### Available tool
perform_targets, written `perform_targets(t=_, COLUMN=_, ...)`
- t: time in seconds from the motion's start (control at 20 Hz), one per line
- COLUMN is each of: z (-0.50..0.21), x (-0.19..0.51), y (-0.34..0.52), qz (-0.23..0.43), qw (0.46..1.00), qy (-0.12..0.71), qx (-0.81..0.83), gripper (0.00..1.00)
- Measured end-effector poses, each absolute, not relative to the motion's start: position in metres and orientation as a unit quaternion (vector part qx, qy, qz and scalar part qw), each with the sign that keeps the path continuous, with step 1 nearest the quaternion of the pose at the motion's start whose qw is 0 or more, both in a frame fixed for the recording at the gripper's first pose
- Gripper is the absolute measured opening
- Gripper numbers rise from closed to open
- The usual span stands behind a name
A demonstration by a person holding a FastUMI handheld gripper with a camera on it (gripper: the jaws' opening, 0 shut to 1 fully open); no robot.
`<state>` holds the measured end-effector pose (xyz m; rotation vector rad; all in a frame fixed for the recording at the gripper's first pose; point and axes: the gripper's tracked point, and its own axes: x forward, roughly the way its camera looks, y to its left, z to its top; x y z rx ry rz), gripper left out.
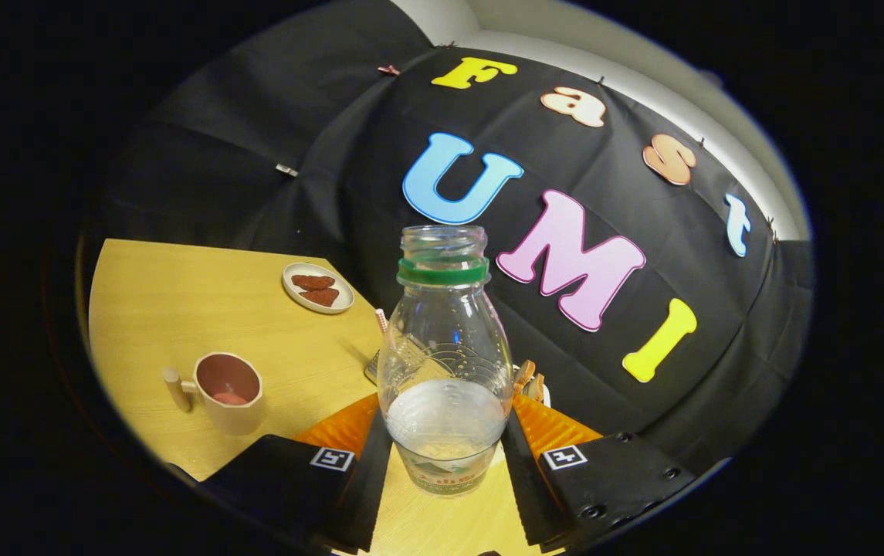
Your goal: Take the bottle from table, then pour the juice into the cup, finally place the bottle on the coaster
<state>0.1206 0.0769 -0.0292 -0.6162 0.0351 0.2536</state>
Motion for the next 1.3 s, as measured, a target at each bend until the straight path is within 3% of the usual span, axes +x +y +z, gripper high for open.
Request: perform_targets(t=1.3, z=-0.136, x=0.152, y=0.12, qz=0.166, qw=0.776, qy=0.025, qx=-0.608, gripper=0.73)
